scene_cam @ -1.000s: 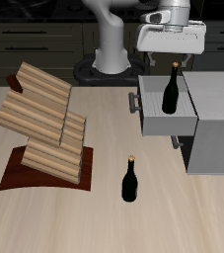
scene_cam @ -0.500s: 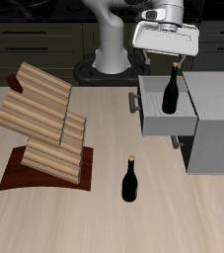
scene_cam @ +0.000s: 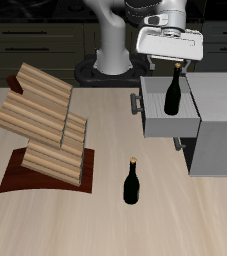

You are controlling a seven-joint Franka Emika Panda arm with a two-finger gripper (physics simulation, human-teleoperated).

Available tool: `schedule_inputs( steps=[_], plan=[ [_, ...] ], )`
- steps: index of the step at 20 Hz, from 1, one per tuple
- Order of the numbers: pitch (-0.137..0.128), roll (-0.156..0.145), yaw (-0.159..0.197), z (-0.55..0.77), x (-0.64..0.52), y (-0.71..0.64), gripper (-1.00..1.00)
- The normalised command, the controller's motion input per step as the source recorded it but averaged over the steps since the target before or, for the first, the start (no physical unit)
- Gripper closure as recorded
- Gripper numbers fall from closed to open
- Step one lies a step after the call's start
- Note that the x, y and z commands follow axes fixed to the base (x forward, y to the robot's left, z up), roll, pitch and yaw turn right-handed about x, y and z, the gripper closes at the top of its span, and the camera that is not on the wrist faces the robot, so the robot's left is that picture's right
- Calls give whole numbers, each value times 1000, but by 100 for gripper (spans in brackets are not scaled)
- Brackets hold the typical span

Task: Place the wine bottle from the drawer onto the top layer of the wine rack and close the drawer

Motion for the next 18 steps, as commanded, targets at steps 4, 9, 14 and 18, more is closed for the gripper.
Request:
schedule_inputs(
  steps=[4, 9, 14, 18],
  plan=[
    [-55, 43, 13, 30, 118, 157, -100],
    [16, 33, -9, -45, 123, 23, -100],
    [-36, 15, -13, 18, 161, 15, -100],
    [-94, 24, 19, 117, 39, 73, -100]
  ],
)
